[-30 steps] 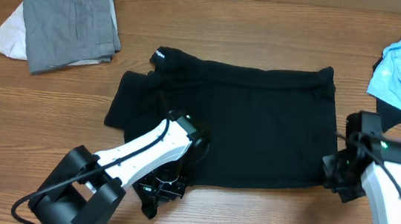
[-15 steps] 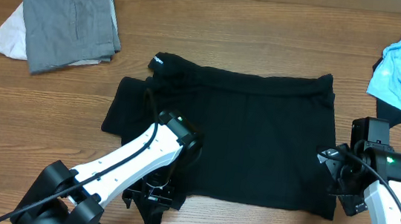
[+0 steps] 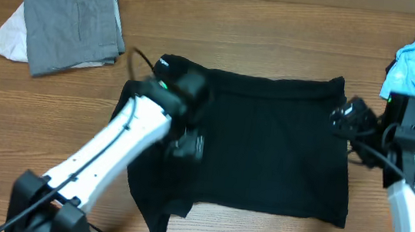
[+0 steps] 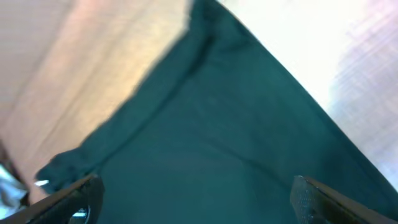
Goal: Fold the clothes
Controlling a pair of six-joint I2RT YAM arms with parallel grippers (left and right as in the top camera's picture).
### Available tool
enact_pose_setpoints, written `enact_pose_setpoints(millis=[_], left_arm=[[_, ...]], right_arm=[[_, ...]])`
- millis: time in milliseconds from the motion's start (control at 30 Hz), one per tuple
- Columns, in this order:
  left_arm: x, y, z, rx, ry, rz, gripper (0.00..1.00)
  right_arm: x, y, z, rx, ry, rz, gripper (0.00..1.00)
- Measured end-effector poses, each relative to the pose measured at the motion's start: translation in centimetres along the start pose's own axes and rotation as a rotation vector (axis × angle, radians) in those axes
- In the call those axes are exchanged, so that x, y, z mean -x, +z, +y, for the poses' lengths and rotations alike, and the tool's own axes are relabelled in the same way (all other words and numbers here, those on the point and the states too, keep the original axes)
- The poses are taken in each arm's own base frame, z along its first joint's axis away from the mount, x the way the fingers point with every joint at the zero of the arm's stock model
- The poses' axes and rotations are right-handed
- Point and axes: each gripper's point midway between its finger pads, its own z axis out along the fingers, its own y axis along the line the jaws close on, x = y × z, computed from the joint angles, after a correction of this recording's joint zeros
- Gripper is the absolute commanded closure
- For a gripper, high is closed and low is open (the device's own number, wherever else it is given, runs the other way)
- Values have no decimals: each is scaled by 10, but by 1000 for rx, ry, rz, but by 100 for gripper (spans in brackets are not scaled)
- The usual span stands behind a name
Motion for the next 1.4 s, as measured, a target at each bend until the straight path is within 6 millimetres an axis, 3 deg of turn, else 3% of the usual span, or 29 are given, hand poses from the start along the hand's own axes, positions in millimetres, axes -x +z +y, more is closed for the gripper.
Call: enact_pose_setpoints(millis=[133,233,300,433,633,767,967,1100,1233,1400], left_arm=[[62,-39,12,-79,-27,-191,13],[97,-53,23,-92,-26,-263,12],[120,-51,29,-87,-9,-274,12],[153,-21,25,-84,15,-218,11],[189,45,-5,-170,-70,-79,12],[205,66,-22,-245,-152,-50,15],[220,62,-35,-322,-209,-77,23],[220,60,-38,-337,-229,-72,24],[220,60,-38,-340,-235,-71,30],[214,63,-32,-300,-254,-51,25]], right_arm=[[14,20,19,12,-72,62,0],[19,42,24,-3,-114,124,0],[19,59,24,-19,-130,168,0],[14,80,19,-44,-138,223,0],[14,82,21,-39,-132,234,0],[11,80,19,-44,-130,247,0],[10,80,19,-45,-128,252,0],[10,81,19,-46,-128,254,0],[9,82,18,-47,-127,255,0],[17,84,25,-23,-135,221,0]])
